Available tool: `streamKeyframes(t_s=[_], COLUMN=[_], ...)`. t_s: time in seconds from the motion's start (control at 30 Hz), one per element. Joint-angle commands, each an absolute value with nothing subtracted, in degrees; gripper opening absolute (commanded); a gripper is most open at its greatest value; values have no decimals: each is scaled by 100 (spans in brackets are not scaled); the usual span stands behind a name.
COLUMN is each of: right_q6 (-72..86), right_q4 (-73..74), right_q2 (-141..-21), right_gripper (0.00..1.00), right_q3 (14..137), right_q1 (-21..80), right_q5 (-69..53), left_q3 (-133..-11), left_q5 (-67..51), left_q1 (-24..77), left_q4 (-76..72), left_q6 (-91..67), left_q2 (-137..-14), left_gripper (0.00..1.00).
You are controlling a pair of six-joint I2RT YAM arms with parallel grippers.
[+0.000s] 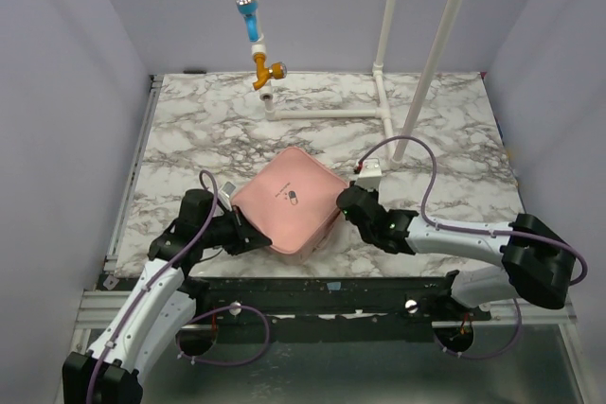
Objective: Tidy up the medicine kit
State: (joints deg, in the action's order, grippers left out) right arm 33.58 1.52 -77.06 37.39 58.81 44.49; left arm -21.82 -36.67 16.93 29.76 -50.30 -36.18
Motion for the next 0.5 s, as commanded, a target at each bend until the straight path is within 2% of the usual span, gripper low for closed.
streamKeyframes(t_s=[0.0,0.23,0.27,0.3,0.33,0.4,0.47], right_q6=[2749,2755,2836,2931,3017,3206,3385], right_q4=[-479,-575,-565,-546,-514,-369,-222], right_q2=[-7742,-7726,-7673,-7610,-7556,-7498,-7478], right_gripper=[1,1,1,1,1,1,1], right_q3=[3699,3518,3437,3349,3288,3211,3207], right_q1=[5391,5312,5310,5311,5309,5313,5312], right_q5=[4574,4359,4322,4299,4281,4235,4131], left_q3=[-2236,-2365,-2405,-2437,-2455,-2487,-2503], left_q5=[-4027,-3874,-3801,-3738,-3696,-3693,-3753], left_q1=[1692,1626,1624,1626,1625,1626,1626], left_q4=[3164,3485,3556,3597,3632,3673,3695], left_q6=[-4579,-4538,-4557,-4576,-4598,-4642,-4713], left_q2=[-3321,-3175,-3143,-3110,-3068,-3028,-3011], left_gripper=[0,0,10,29,41,53,56])
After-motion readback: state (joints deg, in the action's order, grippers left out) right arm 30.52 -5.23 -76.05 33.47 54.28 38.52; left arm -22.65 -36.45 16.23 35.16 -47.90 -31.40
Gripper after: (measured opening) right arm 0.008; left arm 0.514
